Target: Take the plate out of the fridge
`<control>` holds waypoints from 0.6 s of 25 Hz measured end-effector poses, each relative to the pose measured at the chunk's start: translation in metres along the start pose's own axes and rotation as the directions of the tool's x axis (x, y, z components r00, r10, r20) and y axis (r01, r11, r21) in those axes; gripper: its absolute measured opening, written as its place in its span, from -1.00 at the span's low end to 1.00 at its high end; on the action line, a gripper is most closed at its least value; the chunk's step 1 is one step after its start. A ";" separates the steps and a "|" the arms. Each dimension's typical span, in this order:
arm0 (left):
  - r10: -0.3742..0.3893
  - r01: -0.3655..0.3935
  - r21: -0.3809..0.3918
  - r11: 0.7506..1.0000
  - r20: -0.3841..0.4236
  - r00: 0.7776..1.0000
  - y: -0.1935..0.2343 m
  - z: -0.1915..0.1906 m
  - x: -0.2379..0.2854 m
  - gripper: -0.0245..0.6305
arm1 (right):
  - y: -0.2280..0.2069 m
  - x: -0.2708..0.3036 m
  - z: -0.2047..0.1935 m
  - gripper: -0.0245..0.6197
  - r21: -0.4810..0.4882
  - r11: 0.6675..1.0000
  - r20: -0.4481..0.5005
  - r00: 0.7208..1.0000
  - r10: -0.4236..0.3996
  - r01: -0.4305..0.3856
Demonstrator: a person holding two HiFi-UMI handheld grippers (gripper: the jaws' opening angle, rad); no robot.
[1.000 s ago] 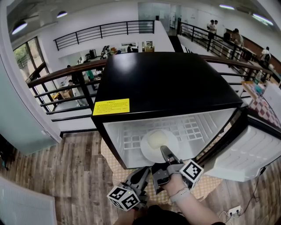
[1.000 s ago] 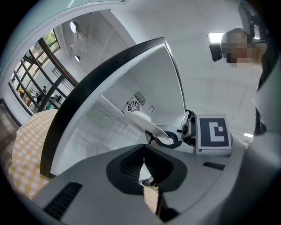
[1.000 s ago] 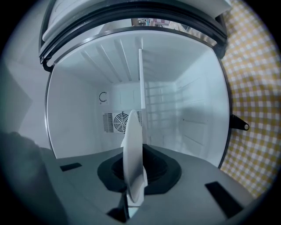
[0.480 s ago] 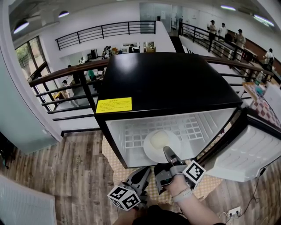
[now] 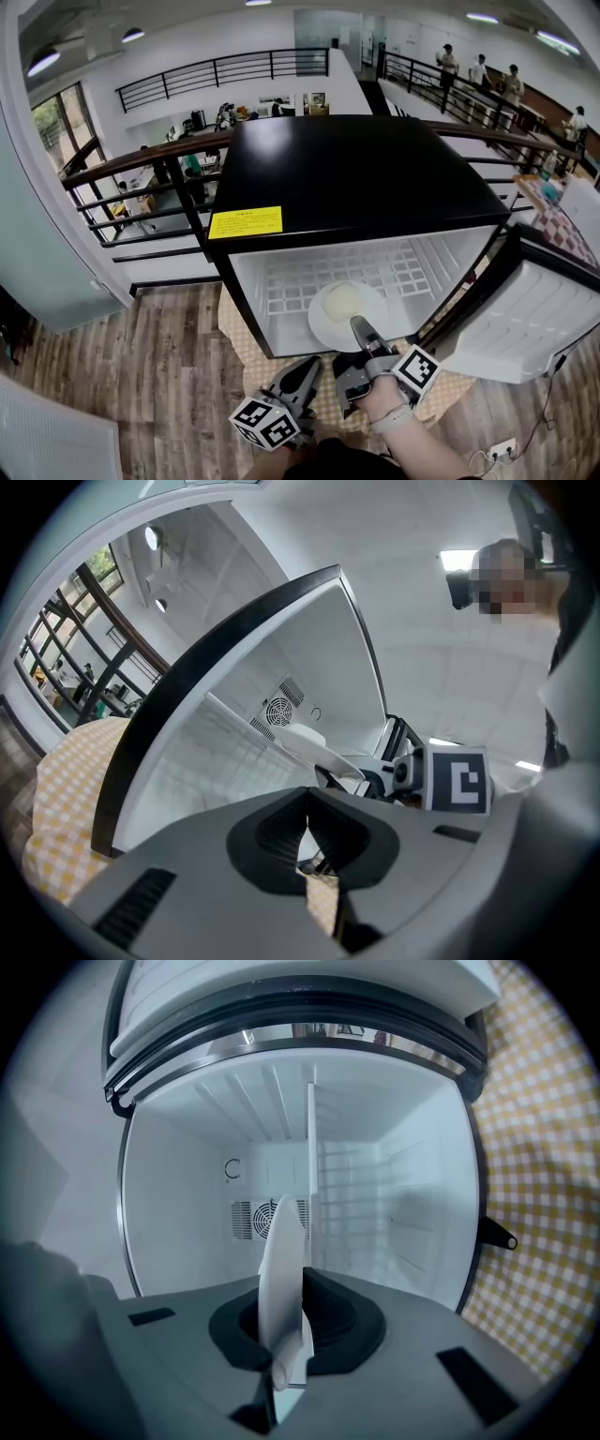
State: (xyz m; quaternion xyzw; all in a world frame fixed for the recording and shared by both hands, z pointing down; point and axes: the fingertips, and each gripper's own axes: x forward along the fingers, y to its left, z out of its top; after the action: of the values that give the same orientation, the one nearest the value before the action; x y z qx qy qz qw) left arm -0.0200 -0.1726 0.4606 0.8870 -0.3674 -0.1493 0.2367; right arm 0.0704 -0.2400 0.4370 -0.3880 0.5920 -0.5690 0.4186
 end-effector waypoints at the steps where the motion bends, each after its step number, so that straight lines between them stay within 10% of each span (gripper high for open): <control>1: -0.003 0.003 0.000 1.000 0.002 1.000 -0.001 0.000 -0.001 -0.90 | 0.000 -0.001 0.000 -0.80 -0.001 1.000 0.001 1.000 -0.001 0.001; 15: -0.012 0.012 0.016 1.000 0.004 1.000 -0.016 0.003 -0.022 -0.90 | 0.004 -0.026 -0.014 -0.80 0.003 1.000 0.005 1.000 -0.002 0.002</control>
State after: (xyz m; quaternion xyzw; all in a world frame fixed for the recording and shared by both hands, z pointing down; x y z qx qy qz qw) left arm -0.0270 -0.1477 0.4515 0.8907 -0.3635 -0.1497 0.2282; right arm 0.0668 -0.2105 0.4343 -0.3895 0.5897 -0.5695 0.4199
